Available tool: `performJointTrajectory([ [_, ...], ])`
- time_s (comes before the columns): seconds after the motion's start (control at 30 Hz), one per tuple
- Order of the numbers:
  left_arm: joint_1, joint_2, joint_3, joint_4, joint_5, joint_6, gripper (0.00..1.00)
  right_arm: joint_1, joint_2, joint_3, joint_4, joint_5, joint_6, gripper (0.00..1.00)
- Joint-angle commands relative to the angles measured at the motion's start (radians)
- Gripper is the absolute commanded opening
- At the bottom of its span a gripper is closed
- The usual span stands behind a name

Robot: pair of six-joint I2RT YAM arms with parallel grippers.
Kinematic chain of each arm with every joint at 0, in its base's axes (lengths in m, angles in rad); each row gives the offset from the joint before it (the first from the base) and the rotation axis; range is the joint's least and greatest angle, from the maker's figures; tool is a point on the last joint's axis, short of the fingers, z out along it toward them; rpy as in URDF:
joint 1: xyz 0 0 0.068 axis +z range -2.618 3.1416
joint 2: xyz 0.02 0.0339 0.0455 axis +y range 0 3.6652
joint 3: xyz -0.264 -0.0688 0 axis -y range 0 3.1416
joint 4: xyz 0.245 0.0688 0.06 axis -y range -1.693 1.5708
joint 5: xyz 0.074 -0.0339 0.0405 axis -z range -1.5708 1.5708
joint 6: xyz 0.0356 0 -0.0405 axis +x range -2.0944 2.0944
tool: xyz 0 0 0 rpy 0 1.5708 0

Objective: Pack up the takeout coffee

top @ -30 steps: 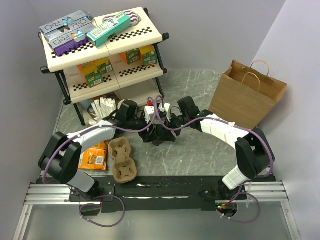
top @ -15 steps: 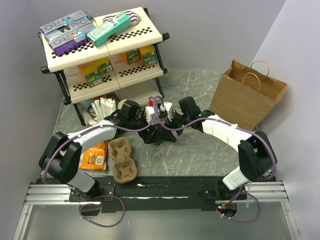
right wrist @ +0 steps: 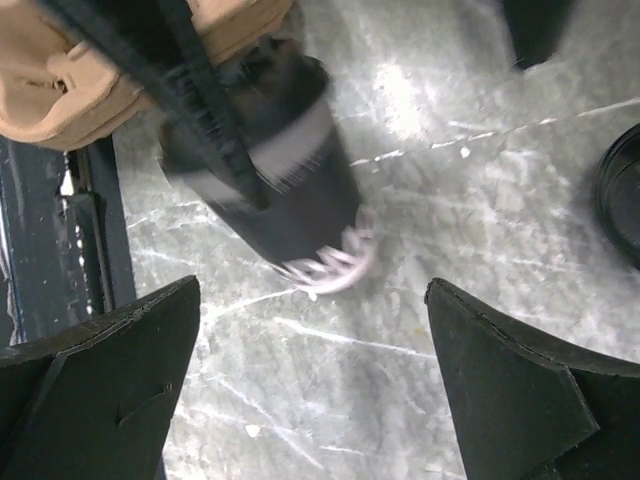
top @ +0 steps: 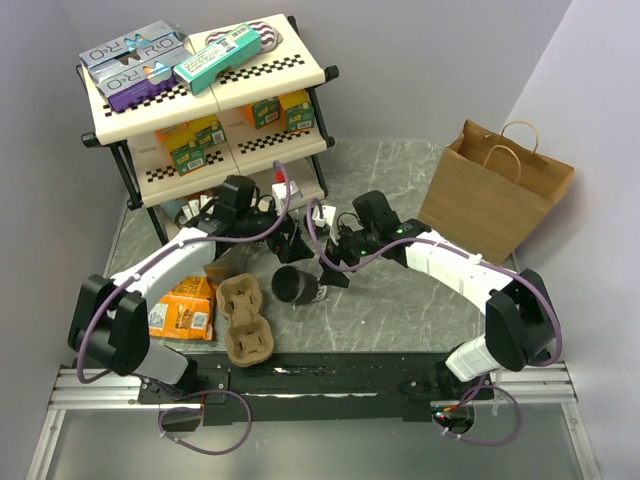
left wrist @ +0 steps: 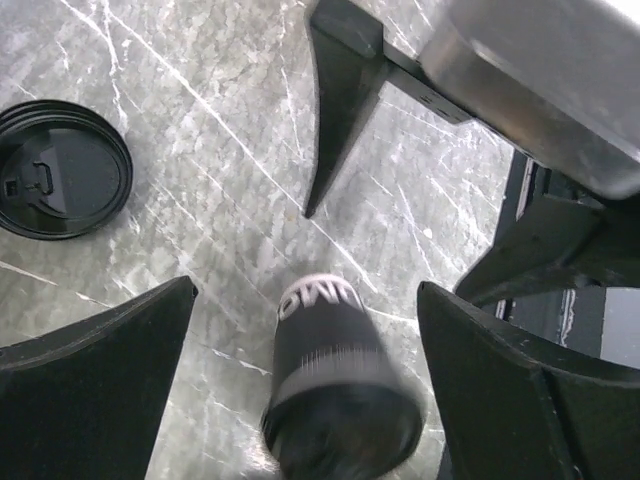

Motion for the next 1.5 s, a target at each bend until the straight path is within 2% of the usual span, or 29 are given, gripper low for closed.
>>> performJointTrajectory([
  [0.0, -0.003, -0.052, -0.059, 0.053, -0.022, -0.096, 0.99, -0.003, 0.009, 0.059, 0.015, -0.024, -0.029, 1.0],
  [0.1, -0.003, -0.044, -0.087, 0.087, -0.085, -0.194, 0.99, -0.003, 0.007, 0.048, 0.017, -0.001, -0.028, 1.0],
  [0.23, -0.003, -0.055, -0.093, 0.08, -0.074, -0.181, 0.99, -0.003, -0.002, 0.027, 0.006, -0.012, -0.042, 1.0],
  [0.33, -0.003, -0.058, -0.07, 0.003, -0.073, -0.113, 0.99, -0.003, -0.019, 0.004, -0.004, -0.015, -0.086, 1.0],
  [0.37, -0.003, -0.053, -0.059, -0.072, -0.073, -0.024, 0.99, -0.005, -0.028, -0.005, -0.017, -0.007, -0.097, 1.0],
  [0.5, -0.003, -0.018, 0.03, -0.293, -0.097, 0.103, 0.99, -0.029, -0.071, -0.025, -0.034, -0.012, -0.111, 1.0],
  [0.57, -0.003, -0.027, 0.036, -0.35, -0.08, 0.161, 0.99, -0.054, -0.095, -0.027, -0.059, -0.039, -0.105, 1.0],
  [0.7, -0.006, -0.058, 0.021, -0.462, -0.062, 0.279, 0.99, -0.055, -0.113, -0.016, -0.139, -0.139, -0.209, 1.0],
  [0.77, -0.002, -0.058, 0.037, -0.508, -0.091, 0.302, 0.99, -0.049, -0.087, 0.002, -0.143, -0.147, -0.218, 1.0],
  [0.83, 0.02, -0.078, 0.042, -0.484, -0.094, 0.271, 0.99, -0.032, -0.039, 0.025, -0.141, -0.141, -0.229, 1.0],
  [0.97, 0.131, -0.122, 0.059, -0.372, -0.096, 0.007, 1.0, 0.024, 0.045, 0.085, -0.113, -0.089, -0.247, 1.0],
  [1.1, 0.155, -0.202, 0.062, -0.286, -0.111, -0.131, 0.99, 0.107, 0.13, 0.146, -0.129, -0.032, -0.278, 1.0],
  [1.23, 0.159, -0.28, 0.038, -0.24, -0.206, -0.205, 0.99, 0.179, 0.212, 0.179, -0.133, 0.01, -0.284, 1.0],
  [1.47, 0.202, -0.334, 0.019, -0.247, -0.223, -0.294, 1.0, 0.245, 0.328, 0.237, -0.087, 0.103, -0.168, 1.0],
])
